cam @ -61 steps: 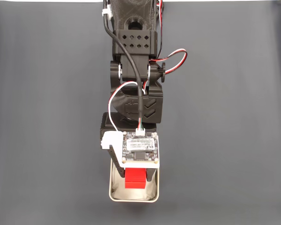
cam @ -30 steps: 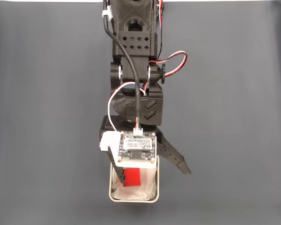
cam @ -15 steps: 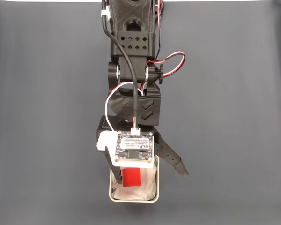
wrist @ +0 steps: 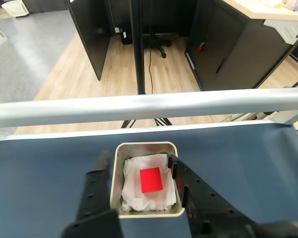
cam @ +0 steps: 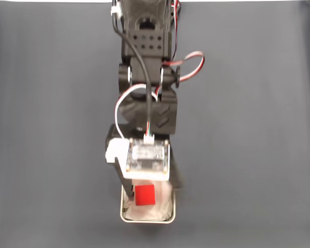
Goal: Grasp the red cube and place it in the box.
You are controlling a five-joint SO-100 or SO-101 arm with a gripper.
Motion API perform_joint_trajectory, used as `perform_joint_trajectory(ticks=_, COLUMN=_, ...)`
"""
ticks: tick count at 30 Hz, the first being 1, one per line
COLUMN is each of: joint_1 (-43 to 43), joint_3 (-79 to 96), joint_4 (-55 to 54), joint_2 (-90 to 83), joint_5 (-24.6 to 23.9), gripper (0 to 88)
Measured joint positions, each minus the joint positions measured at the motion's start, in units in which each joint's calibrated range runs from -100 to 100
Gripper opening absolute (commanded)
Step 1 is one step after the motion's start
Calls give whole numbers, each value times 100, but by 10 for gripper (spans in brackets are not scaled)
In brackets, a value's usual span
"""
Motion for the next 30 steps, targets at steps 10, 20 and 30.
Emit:
perform_joint_trajectory(ticks=10, joint_1=-393, joint_3=1646, joint_4=692, joint_2=-2935, joint_5=-78, gripper=0)
perform_joint_trajectory(ticks=20, joint_1=-475, joint_3=6374, joint_4=939, joint_2=-7026, joint_5=-78, gripper=0)
perform_joint_trajectory(ticks=30, joint_1=-475, joint_3=9213, joint_4=2466, joint_2=-9066, joint_5=-117, gripper=0)
